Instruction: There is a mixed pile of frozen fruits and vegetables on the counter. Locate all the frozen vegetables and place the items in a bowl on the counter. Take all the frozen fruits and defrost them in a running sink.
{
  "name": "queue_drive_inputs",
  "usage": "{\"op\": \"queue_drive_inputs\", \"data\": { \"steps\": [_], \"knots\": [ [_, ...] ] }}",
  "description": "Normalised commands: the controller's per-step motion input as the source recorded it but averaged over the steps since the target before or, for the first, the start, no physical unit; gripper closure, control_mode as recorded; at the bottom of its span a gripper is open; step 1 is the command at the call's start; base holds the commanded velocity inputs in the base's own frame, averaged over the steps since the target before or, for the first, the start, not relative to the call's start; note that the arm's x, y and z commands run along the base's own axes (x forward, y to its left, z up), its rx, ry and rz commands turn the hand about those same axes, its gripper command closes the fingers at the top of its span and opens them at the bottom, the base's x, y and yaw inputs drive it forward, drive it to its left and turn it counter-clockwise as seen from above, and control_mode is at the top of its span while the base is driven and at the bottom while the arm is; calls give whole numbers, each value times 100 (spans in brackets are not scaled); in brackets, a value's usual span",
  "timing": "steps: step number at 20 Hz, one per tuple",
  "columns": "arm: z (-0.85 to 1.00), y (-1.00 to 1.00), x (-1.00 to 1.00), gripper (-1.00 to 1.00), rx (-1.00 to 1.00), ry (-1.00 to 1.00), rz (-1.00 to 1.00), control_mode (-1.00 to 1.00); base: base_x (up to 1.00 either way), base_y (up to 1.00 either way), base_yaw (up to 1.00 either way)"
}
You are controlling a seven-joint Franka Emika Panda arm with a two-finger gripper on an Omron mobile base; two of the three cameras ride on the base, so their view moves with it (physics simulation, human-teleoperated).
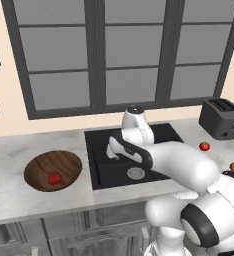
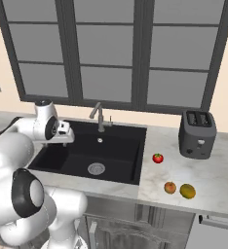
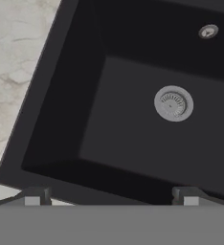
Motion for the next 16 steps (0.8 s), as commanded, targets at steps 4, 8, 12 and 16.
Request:
{"op": "queue_drive_inputs", "data": {
  "steps": [4, 8, 12, 16],
  "knots": [
    [0, -50, 0, -100, 0, 0, 0, -100, 0, 0, 0],
    [0, -55, 0, -100, 0, 0, 0, -100, 0, 0, 0],
    [0, -51, 0, -100, 0, 0, 0, -100, 0, 0, 0],
    [0, -51, 0, -100, 0, 0, 0, -100, 0, 0, 0]
  ]
}}
